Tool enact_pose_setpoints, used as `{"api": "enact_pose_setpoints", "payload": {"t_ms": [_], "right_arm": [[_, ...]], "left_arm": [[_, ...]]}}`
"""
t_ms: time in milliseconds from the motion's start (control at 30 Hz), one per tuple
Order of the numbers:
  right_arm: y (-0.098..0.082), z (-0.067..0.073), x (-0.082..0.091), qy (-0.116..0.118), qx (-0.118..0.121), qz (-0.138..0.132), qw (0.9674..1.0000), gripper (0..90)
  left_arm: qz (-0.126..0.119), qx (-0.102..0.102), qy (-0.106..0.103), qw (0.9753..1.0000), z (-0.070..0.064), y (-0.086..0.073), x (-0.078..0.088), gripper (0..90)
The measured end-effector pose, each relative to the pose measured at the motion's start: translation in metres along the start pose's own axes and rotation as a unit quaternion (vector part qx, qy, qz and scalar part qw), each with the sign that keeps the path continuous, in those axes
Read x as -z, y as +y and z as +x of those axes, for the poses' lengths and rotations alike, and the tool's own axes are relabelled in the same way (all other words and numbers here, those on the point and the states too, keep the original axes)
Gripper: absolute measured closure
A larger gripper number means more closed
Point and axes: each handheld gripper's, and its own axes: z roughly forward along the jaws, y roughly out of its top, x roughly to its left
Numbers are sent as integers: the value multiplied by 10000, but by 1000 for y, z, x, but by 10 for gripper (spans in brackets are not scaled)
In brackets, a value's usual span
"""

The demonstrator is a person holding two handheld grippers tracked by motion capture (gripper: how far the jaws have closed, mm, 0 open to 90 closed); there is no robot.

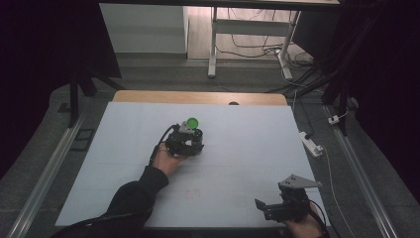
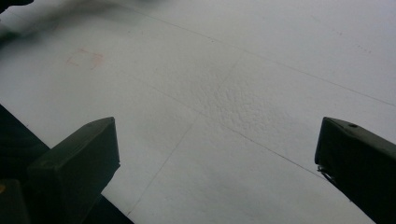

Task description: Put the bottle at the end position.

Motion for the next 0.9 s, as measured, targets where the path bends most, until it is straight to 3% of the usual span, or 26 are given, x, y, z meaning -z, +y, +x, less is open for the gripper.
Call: {"api": "enact_pose_setpoints", "payload": {"t_ms": [233,500,900], "right_arm": [[0,0,0,1,2,8,10000,0],[0,0,0,6,-2,19,10000,0],[0,1,-1,8,-6,44,10000,0]], "left_arm": [[51,-10,-77,10000,0,1,4,249],[-139,435,-386,9982,6,-2,17,141],[-148,465,-510,9975,8,-5,41,48]]}}
